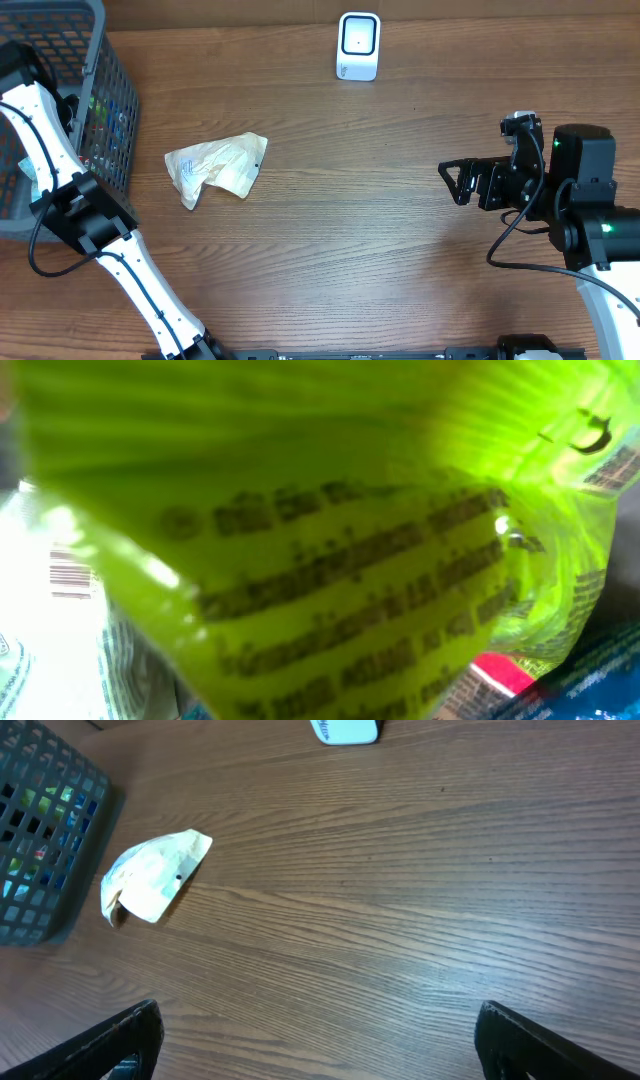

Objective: Scan the item barcode

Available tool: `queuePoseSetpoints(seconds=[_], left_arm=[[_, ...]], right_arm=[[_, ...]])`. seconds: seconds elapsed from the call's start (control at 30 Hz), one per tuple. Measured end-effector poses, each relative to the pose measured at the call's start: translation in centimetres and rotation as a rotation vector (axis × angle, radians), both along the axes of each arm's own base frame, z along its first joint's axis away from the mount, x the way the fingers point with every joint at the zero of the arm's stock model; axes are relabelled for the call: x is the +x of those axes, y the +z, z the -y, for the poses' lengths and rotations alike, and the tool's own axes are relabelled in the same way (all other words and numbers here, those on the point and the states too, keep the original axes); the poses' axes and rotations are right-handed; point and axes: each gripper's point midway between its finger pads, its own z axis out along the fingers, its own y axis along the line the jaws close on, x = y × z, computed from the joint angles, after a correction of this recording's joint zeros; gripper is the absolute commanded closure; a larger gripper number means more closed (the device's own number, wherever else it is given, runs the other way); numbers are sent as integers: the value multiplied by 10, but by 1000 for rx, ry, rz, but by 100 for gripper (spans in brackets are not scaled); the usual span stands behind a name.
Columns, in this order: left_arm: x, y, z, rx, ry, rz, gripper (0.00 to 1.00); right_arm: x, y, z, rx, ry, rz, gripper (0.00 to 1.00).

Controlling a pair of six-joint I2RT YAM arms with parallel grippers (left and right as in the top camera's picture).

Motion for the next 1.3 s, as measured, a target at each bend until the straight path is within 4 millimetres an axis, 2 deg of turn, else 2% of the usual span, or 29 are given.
queuePoseSetpoints(seconds=[0.13, 0.27, 0.43, 0.57, 0.67, 0.83, 0.9, 0.97, 1.07, 1.3], left_arm=[[-9, 1, 6, -21, 1, -34, 96], [-15, 14, 10, -28, 1, -42, 96], [-11, 61, 9, 25, 6, 55, 96], [-11, 87, 11, 47, 15, 105, 96], [-12, 115, 11, 79, 14, 157, 96], [-18, 177, 17, 148, -19, 270, 62], [-16, 187, 21, 152, -51, 299, 51], [-12, 186, 23, 142, -83, 305, 47], [-6, 168, 23, 112, -103, 283, 43], [8, 94, 22, 12, -124, 172, 25]], right_arm=[[0, 0, 0, 0, 0, -2, 0], [0, -1, 0, 0, 0, -3, 0], [0, -1, 0, -1, 1, -3, 0], [-1, -1, 0, 0, 0, -6, 0], [-1, -1, 0, -1, 0, -9, 0], [-1, -1, 0, 0, 1, -9, 0], [-1, -1, 0, 0, 1, -8, 0], [-1, -1, 0, 0, 1, -9, 0], [-2, -1, 0, 2, 2, -10, 0], [-3, -1, -3, 14, 14, -10, 0]])
